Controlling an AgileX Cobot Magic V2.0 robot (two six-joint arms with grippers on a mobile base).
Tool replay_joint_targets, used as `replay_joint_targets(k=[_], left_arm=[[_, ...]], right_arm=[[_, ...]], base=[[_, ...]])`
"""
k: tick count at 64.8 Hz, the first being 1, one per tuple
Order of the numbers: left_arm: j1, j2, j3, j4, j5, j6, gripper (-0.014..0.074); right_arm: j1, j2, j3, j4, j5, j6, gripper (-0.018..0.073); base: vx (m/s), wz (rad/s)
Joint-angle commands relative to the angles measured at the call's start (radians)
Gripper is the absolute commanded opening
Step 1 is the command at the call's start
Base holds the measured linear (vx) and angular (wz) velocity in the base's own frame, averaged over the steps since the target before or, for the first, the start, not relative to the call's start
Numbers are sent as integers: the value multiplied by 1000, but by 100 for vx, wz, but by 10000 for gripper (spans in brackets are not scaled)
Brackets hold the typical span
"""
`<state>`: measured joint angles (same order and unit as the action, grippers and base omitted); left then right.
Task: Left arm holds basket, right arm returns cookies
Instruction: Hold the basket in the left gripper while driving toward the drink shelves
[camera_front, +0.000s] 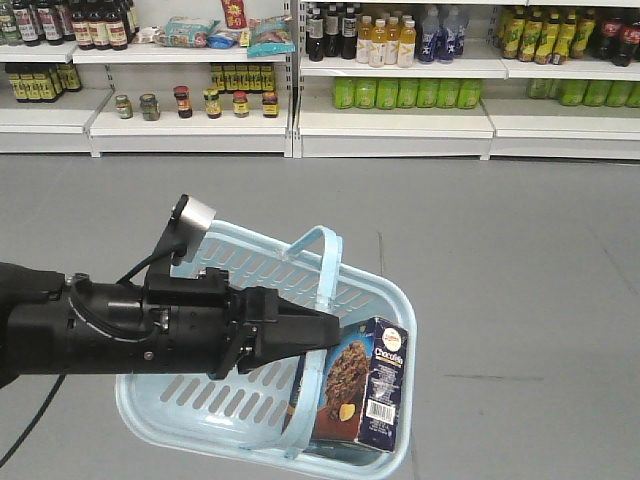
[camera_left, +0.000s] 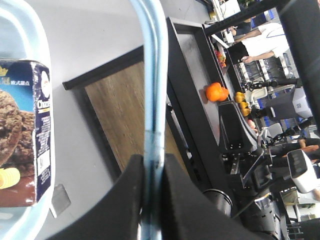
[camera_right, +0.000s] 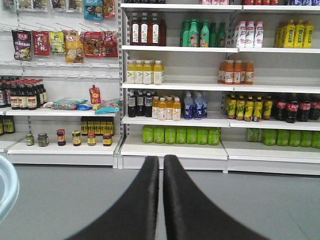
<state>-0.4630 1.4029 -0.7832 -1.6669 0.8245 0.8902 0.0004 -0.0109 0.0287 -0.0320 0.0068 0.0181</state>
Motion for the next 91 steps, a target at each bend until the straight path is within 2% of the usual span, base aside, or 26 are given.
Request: replay_joint_targets(k=[1,91], left_arm=[[-5,-33,-37,-85,52,11,-6],[-5,-33,-37,-85,48,11,-6]], right_arm=[[0,-13,17,-6,-76,-3,-11],[0,-13,17,-6,-76,-3,-11]], base=[[46,-1],[45,0]])
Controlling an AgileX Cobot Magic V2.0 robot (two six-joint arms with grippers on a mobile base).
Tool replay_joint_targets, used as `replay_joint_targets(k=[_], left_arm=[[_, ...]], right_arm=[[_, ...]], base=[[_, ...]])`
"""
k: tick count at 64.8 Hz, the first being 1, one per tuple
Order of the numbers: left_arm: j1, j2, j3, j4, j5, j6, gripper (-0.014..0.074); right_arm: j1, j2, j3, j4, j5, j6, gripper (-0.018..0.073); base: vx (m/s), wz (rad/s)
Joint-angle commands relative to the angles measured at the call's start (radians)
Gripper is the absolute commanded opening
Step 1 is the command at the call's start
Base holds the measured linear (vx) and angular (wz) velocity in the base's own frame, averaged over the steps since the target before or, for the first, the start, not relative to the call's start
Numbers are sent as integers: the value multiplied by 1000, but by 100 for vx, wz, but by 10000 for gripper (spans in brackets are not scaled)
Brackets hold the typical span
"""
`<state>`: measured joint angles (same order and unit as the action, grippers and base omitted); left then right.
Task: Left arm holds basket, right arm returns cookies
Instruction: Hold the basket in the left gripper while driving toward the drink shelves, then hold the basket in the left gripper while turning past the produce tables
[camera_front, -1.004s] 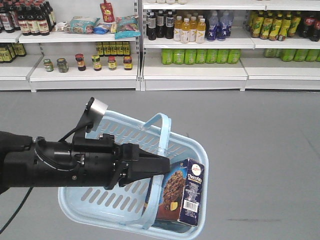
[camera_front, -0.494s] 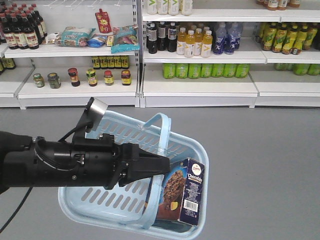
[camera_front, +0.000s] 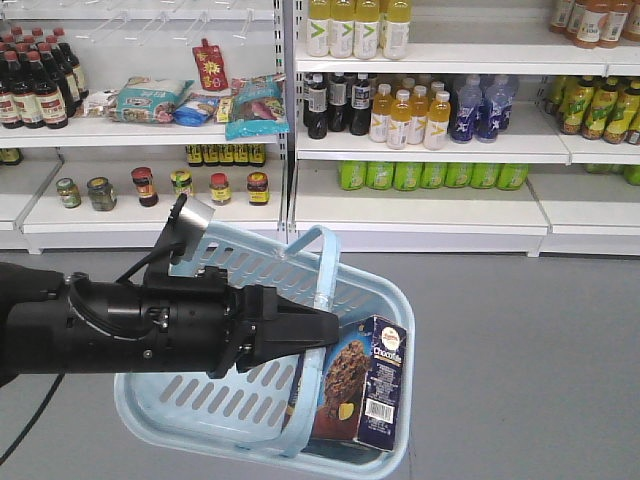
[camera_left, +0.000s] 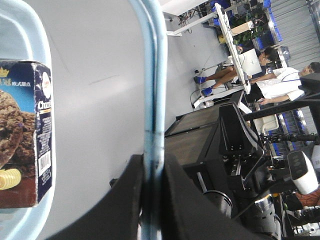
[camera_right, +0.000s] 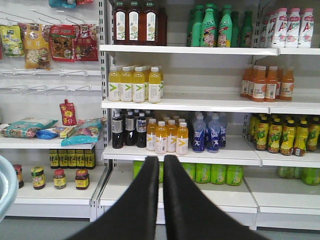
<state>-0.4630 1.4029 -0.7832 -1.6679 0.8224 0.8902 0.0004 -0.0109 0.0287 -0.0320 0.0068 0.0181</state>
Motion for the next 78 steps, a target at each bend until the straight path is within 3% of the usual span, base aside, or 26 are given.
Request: replay_joint_targets(k=[1,54,78], left_arm=[[-5,-33,-37,-84,50,11,-6],[-5,-33,-37,-85,51,11,-6],[-5,-33,-37,-85,51,11,-6]], right_arm=[[0,-13,17,-6,-76,-3,-11],[0,-13,17,-6,-76,-3,-11],[0,-13,17,-6,-76,-3,-11]], base=[[43,0],[40,-6],[27,-64]])
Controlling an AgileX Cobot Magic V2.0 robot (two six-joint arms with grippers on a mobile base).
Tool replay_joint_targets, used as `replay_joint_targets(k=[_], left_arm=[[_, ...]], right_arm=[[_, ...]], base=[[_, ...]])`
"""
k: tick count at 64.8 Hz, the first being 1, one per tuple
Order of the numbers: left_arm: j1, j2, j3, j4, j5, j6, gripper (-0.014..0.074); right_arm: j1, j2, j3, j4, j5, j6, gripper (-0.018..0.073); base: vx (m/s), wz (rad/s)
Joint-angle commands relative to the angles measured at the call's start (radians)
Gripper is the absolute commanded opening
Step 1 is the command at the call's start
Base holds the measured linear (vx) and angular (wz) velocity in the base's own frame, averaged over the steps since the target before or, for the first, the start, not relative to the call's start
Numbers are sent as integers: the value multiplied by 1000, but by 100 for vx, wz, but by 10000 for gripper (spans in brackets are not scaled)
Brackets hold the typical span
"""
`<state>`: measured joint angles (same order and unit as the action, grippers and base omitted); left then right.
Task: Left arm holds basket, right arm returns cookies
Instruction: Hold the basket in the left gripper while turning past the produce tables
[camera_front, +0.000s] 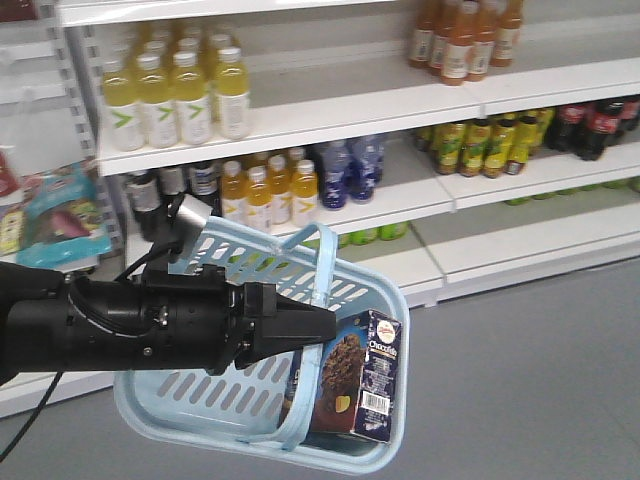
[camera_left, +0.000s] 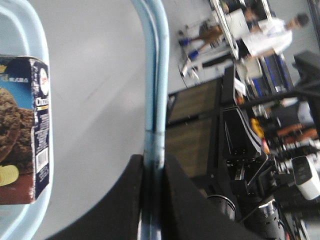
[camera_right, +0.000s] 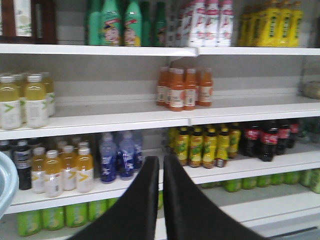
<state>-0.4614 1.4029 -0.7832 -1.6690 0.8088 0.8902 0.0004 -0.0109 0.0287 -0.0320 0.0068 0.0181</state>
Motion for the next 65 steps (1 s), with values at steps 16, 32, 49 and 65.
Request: replay_joint_targets(k=[16,32,49,65], left_arm=[[-7,-33,-37,-84,65,11,-6],[-7,-33,-37,-84,65,11,-6],[-7,-33,-37,-84,65,11,-6],[-7,-33,-37,-84,65,11,-6]], right_arm=[[0,-13,17,-6,-76,-3,-11],[0,-13,17,-6,-76,-3,-11],[0,-13,17,-6,-76,-3,-11],[0,-13,17,-6,-76,-3,-11]], base=[[21,-91],[20,-81],[18,-74],[14,-83]])
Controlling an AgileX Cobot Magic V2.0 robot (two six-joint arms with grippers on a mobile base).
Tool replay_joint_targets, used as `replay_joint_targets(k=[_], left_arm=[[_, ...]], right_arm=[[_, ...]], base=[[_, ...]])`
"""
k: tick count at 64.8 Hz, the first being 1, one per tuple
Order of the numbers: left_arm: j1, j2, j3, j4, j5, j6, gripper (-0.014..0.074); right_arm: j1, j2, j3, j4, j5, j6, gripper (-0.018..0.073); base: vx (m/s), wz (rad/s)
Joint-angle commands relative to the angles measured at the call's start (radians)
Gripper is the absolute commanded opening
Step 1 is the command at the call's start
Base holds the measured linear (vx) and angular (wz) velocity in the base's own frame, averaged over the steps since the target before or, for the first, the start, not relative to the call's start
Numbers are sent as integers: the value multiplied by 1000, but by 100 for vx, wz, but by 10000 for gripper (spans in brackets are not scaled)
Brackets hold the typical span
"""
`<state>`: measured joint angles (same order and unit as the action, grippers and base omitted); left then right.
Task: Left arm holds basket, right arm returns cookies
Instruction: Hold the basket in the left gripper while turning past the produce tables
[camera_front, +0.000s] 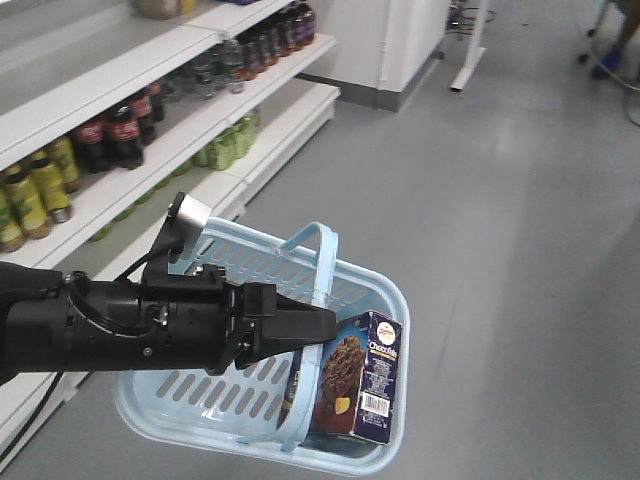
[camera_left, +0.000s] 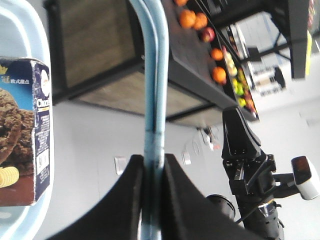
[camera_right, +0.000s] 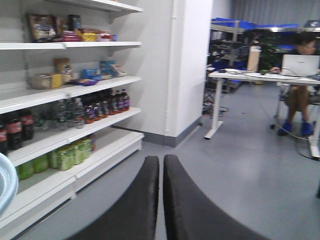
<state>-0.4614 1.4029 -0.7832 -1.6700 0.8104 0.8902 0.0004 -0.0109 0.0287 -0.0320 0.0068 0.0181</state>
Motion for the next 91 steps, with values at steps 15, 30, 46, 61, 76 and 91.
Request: replay_joint_targets(k=[15,30,46,61,76,91], left_arm=[[-7,-33,-37,-83,63,11,-6],[-7,-33,-37,-83,63,11,-6],[-7,-33,-37,-83,63,11,-6],[-7,-33,-37,-83,63,11,-6],[-7,-33,-37,-83,63,11,-6],[-7,-33,-37,-83,63,11,-6]], right_arm=[[0,-13,17,-6,-76,-3,-11],[0,-13,17,-6,-76,-3,-11],[-1,-13,17,-6,-76,-3,-11],[-1,-13,17,-6,-76,-3,-11],[-1,-13,17,-6,-76,-3,-11],[-1,-13,17,-6,-76,-3,-11]], base=[[9,-92],[8,-78],[11,-43],[16,-21],[22,-6],[27,11]])
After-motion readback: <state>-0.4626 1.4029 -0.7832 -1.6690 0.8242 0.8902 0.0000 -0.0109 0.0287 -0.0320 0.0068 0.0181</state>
